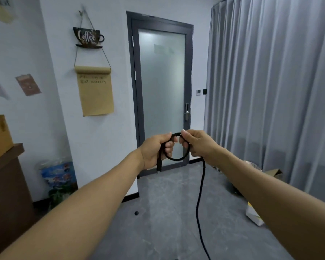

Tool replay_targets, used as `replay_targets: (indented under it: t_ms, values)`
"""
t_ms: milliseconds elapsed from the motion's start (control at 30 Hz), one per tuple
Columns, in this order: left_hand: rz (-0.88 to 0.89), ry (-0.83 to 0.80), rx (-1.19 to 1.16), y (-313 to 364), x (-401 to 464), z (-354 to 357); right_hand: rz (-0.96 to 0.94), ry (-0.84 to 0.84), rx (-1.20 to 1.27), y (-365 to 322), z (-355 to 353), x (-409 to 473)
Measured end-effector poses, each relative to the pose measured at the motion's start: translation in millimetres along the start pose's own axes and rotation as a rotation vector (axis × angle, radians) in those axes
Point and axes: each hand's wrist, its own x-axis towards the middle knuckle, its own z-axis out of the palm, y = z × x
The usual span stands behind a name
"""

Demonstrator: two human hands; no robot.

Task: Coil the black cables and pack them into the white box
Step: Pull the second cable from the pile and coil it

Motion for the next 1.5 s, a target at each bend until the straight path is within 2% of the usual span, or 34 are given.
replay_targets:
  t_ms: [100,267,433,600,767,900,1033,1267,1367,1500]
  values:
    - [-0.014,0.020,-0.013,3.0,0.9,-4.7,0.022,0.024,-0.083,-9.0,3.6,7.0]
    - [-0.066,0.024,0.037,21.3,3.7,-5.7,0.039,-0.136,-0.261,-26.0,-5.1,16.1]
    - [-0.093,0.111,0.152,37.0,12.4,-3.1,0.027,-0.185,-0.412,-37.8,-2.7,24.9]
    - [-0.013,0.203,0.113,42.6,23.9,2.7,-0.064,-0.023,-0.318,-33.2,-0.3,36.7]
    - [-0.070,0.247,-0.013,42.6,32.6,0.2,-0.082,0.098,-0.271,-24.6,-5.7,44.8]
    - [-0.104,0.269,-0.050,43.1,37.2,3.0,-0.073,0.087,-0.253,-23.7,-7.5,53.0]
    - [-0.055,0.296,-0.085,42.2,44.2,9.3,-0.018,0.061,-0.179,-21.1,-9.0,60.2]
    - [0.032,0.388,0.155,35.4,49.0,6.0,0.017,-0.039,-0.182,-14.3,-18.1,62.4]
    - [0.064,0.477,0.122,32.3,48.3,-2.2,0.032,-0.018,-0.197,-2.2,-28.5,61.9]
    - [0.104,0.677,-0.035,36.4,41.9,-22.9,0.098,0.068,-0.120,26.8,-43.6,53.2]
